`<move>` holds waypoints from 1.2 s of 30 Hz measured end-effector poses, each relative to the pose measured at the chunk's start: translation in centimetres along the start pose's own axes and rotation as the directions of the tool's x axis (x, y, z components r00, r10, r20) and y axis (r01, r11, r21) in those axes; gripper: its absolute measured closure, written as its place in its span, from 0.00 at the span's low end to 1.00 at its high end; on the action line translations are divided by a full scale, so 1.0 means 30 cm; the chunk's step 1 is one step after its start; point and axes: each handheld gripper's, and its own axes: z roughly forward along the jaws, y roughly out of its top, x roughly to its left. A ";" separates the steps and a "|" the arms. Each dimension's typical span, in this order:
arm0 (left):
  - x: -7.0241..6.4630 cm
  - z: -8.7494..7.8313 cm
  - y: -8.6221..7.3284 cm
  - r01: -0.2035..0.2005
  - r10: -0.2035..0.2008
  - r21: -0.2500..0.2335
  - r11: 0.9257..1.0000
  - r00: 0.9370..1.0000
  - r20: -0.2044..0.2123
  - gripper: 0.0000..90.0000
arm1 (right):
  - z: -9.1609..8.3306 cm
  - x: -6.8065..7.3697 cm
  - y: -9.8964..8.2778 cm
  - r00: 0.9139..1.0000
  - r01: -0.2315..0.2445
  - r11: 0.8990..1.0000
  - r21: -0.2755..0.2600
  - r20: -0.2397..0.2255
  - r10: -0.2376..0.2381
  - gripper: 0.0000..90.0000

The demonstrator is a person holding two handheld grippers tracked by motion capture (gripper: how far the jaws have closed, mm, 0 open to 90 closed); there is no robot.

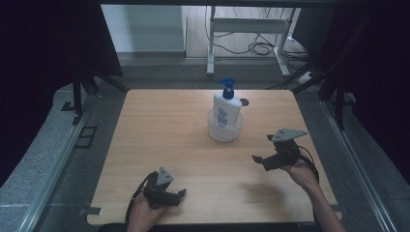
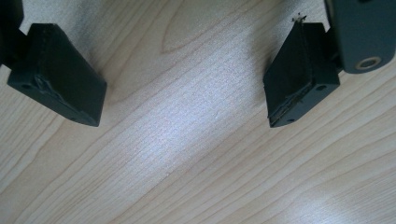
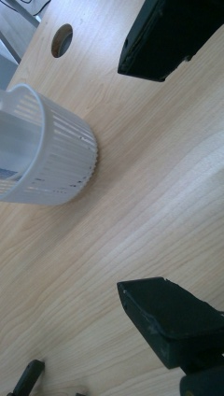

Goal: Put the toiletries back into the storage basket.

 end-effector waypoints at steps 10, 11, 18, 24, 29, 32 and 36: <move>-0.001 0.001 0.000 0.003 -0.003 -0.002 1.000 1.000 0.000 0.14 | -0.025 0.027 -0.079 1.000 -0.028 1.000 0.004 0.006 0.028 0.00; -0.002 0.001 0.000 0.005 -0.005 -0.004 1.000 1.000 0.000 0.14 | -0.027 0.029 -0.088 0.999 -0.034 0.999 0.004 0.005 0.034 0.00; -0.001 0.001 0.000 0.004 -0.004 -0.003 1.000 1.000 0.000 0.14 | -0.028 0.054 -0.148 0.999 -0.044 0.999 0.019 0.003 0.044 0.00; -0.001 0.000 0.000 0.001 -0.001 -0.001 1.000 1.000 0.000 0.14 | -0.017 0.068 -0.210 0.998 -0.060 0.997 0.040 0.009 0.060 0.00; -0.001 0.000 0.000 0.002 -0.002 -0.001 1.000 1.000 0.000 0.14 | -0.006 0.079 -0.252 0.998 -0.058 0.996 0.061 0.014 0.057 0.00; -0.001 0.001 0.000 0.002 -0.002 -0.001 1.000 1.000 0.000 0.14 | 0.001 0.085 -0.273 0.998 -0.058 0.996 0.071 0.013 0.057 0.00; 0.000 0.001 0.000 0.001 -0.001 -0.001 1.000 1.000 0.000 0.14 | 0.015 0.092 -0.301 0.998 -0.057 0.994 0.097 0.016 0.056 0.00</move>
